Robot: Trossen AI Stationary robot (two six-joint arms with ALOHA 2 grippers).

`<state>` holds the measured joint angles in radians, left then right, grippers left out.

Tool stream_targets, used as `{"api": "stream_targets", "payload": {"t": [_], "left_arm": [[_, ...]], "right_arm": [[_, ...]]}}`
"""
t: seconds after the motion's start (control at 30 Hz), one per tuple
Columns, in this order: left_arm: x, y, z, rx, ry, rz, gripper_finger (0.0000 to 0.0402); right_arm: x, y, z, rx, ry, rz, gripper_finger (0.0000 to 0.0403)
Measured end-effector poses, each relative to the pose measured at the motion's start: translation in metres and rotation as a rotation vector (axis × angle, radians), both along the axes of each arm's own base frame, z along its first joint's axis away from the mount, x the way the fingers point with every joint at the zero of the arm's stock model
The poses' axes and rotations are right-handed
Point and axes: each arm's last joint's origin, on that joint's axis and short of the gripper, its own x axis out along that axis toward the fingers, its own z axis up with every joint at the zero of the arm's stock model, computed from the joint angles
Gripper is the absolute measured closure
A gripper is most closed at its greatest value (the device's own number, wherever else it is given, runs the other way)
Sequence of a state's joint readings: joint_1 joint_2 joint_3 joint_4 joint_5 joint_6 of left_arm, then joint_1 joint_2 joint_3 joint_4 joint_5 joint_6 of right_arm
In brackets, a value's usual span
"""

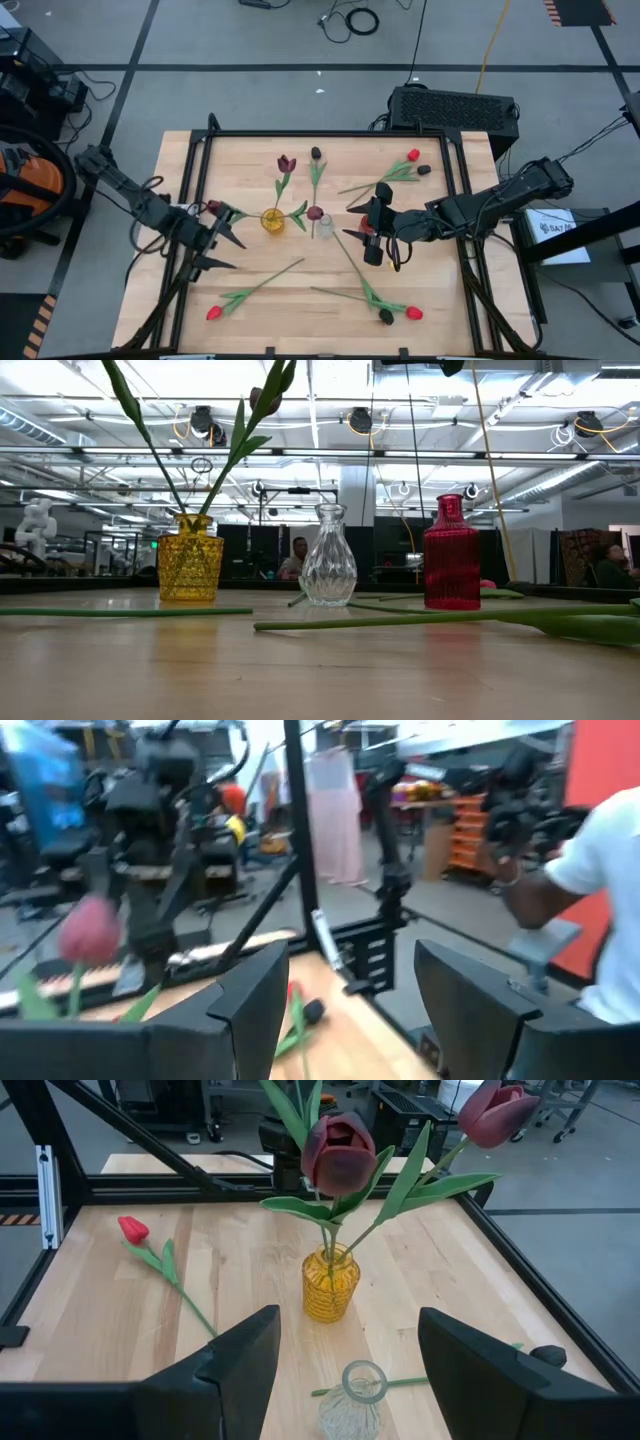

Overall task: Sort flowers into vase by color
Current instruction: Put the top pink tulip into the transparent vase

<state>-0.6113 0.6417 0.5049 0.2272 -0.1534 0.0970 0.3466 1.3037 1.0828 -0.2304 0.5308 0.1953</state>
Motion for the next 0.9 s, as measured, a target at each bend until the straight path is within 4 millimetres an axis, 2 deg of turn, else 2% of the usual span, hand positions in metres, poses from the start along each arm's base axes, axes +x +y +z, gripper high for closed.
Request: {"api": "stream_targets", "payload": {"t": [0.17,0.37,0.53,0.63,0.73,0.9], "left_arm": [[-0.002,0.002,0.019,-0.012,-0.053,0.01,0.0178],[-0.005,0.013,0.052,-0.079,-0.074,0.272,0.0178],[-0.003,0.014,0.064,-0.053,-0.004,0.347,0.0178],[0.001,0.011,0.064,-0.048,0.011,0.346,0.0178],[0.007,0.006,0.055,-0.001,0.072,0.325,0.0178],[0.016,-0.001,0.045,0.02,0.145,0.309,0.0178]], "right_arm": [[0.0,0.0,0.0,0.0,0.001,-0.001,0.0172],[0.0,-0.002,-0.001,0.014,0.007,-0.016,0.0172],[0.001,-0.008,-0.004,0.066,0.021,-0.065,0.0172],[0.0,-0.012,-0.006,0.075,0.037,-0.099,0.0172],[-0.001,-0.013,-0.008,0.078,0.049,-0.136,0.0172],[-0.008,-0.007,-0.007,0.219,0.04,-0.161,0.0172]]}}
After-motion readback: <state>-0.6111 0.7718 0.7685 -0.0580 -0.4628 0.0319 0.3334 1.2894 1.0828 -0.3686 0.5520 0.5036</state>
